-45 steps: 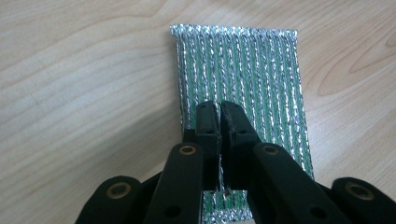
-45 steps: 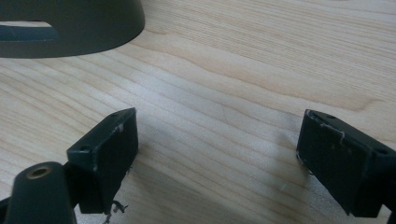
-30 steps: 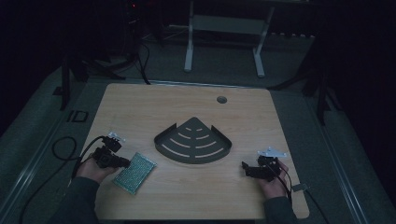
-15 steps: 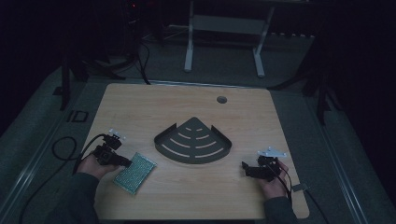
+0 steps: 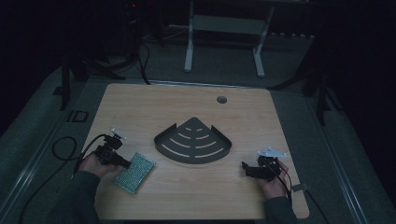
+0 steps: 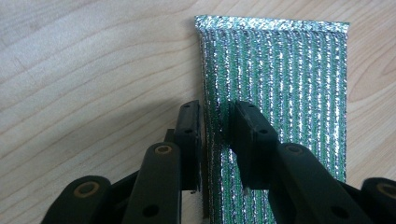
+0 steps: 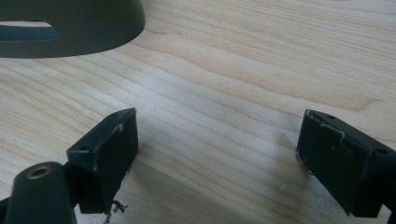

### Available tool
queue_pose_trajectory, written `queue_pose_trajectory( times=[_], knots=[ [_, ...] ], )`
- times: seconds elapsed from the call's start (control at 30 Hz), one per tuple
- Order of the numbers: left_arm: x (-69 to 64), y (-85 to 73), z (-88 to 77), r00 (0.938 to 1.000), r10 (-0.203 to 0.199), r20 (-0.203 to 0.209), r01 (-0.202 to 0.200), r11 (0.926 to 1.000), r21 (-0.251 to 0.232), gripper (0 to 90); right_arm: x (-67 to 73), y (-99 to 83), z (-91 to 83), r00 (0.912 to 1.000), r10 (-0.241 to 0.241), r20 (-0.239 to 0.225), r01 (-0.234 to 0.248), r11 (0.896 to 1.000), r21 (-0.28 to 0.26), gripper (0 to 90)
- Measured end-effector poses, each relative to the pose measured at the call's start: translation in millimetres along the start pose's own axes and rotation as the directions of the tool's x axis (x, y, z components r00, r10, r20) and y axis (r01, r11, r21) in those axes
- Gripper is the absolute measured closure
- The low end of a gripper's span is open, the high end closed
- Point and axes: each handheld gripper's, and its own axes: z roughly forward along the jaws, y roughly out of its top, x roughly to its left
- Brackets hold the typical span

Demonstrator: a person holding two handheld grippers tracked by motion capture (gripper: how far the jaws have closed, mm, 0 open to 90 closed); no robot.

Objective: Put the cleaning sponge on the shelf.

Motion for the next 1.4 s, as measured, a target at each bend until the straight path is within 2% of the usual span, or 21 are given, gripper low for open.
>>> queue_pose_trajectory(
  times=[0.2,0.4,0.57,0.77,0.97,1.0,1.17,1.4],
  knots=[
    [1.8,4.5,1.3,0.9995,-0.009,0.032,0.007,0.9993,0.036,76.2,0.0,0.0,0.0,1.0,0.0,0.0,0.0,1.0,0.0,12.3],
    [-2.7,12.4,1.8,0.9998,-0.018,0.007,0.017,0.9959,0.089,81.4,0.0,0.0,0.0,1.0,0.0,0.0,0.0,1.0,0.0,12.3],
    [-8.1,16.8,0.9,0.9995,0.015,-0.028,-0.012,0.9923,0.123,87.8,0.0,0.0,0.0,1.0,0.0,0.0,0.0,1.0,0.0,12.4],
    [-9.7,18.9,-1.7,0.9992,0.029,-0.029,-0.025,0.9917,0.126,89.8,0.0,0.0,0.0,1.0,0.0,0.0,0.0,1.0,0.0,12.3],
    [-10.8,19.7,-12.2,0.9988,0.04,-0.027,-0.037,0.9937,0.105,89.9,0.0,0.0,0.0,1.0,0.0,0.0,0.0,1.0,0.0,12.3],
    [-10.7,19.9,-18.4,0.9988,0.034,-0.034,-0.031,0.9955,0.09,89.9,0.0,0.0,0.0,1.0,0.0,0.0,0.0,1.0,0.0,12.4],
    [-12.2,20.8,-27.6,0.998,0.037,-0.052,-0.033,0.9972,0.067,90.0,0.0,0.0,0.0,1.0,0.001,0.0,-0.001,1.0,0.0,12.4],
    [-16.0,24.0,-34.7,0.9967,0.05,-0.063,-0.047,0.997,0.062,90.0,0.0,0.0,0.0,1.0,0.0,0.0,0.0,1.0,0.0,12.4]
  ],
)
